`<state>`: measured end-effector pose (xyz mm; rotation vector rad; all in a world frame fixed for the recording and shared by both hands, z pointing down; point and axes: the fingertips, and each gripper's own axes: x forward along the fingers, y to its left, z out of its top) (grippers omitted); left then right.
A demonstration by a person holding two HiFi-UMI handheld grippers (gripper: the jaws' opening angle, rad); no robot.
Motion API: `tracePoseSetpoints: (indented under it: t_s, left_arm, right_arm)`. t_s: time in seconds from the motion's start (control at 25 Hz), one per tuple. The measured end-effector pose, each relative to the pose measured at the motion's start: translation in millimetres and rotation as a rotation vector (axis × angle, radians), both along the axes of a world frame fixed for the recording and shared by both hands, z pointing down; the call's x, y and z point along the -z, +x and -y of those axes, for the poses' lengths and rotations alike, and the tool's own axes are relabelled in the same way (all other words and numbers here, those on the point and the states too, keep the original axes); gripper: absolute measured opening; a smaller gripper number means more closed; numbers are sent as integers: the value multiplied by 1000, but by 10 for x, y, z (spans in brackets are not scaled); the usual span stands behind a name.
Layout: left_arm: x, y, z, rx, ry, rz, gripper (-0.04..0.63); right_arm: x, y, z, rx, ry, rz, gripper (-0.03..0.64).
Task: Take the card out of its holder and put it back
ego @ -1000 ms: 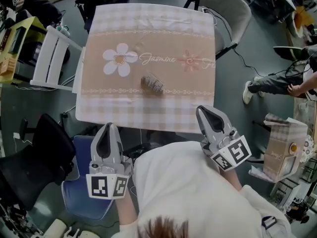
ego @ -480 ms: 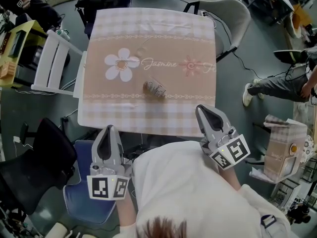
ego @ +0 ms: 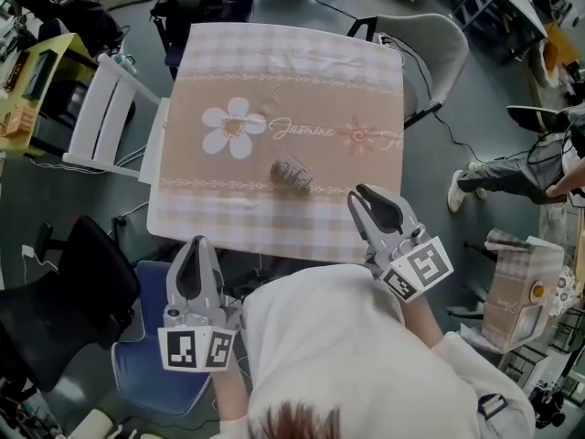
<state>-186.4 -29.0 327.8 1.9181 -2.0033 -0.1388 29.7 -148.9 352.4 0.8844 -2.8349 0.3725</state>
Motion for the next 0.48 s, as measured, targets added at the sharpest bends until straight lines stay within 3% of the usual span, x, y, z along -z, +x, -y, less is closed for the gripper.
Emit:
tracePoseSetpoints:
  t_s: [0.48]
  left_arm:
    - [24, -275, -219, 116, -22, 13, 3]
  right_arm:
    - [-616, -526, 331, 125, -72, -90, 106]
